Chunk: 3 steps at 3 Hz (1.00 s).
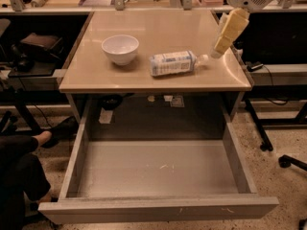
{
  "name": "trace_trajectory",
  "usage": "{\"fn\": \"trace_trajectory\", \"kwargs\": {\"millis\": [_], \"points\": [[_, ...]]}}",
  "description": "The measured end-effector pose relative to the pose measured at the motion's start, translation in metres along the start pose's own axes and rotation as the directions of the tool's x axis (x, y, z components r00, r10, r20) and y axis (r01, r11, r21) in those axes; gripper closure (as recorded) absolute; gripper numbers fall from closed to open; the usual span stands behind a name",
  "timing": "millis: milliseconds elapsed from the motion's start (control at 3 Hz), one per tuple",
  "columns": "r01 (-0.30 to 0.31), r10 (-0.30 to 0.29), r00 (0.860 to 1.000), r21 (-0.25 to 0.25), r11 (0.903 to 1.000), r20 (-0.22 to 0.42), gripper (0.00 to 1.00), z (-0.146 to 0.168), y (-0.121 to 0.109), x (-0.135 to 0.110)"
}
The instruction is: Place blue plastic bottle into top drawer
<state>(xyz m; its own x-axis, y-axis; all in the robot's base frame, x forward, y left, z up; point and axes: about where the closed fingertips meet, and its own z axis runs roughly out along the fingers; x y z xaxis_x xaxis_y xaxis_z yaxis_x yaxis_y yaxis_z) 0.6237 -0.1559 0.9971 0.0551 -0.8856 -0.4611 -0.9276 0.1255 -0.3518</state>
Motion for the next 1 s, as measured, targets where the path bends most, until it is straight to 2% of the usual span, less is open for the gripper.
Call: {"fn": "trace_trajectory", "kwargs": {"millis": [333,667,1000], "points": [[0.019,-0.020,0.998,0.013,0.9997,0.064,0.00,0.021,-0.040,-0.016],[0.028,-0.034,0.996,0.071,0.9971,0.085,0.00,0.005,-0.057,-0.024],[0.026,-0.032,0.995,0.067,0.9974,0.090,0.00,0.012,-0.059,-0.025]]}}
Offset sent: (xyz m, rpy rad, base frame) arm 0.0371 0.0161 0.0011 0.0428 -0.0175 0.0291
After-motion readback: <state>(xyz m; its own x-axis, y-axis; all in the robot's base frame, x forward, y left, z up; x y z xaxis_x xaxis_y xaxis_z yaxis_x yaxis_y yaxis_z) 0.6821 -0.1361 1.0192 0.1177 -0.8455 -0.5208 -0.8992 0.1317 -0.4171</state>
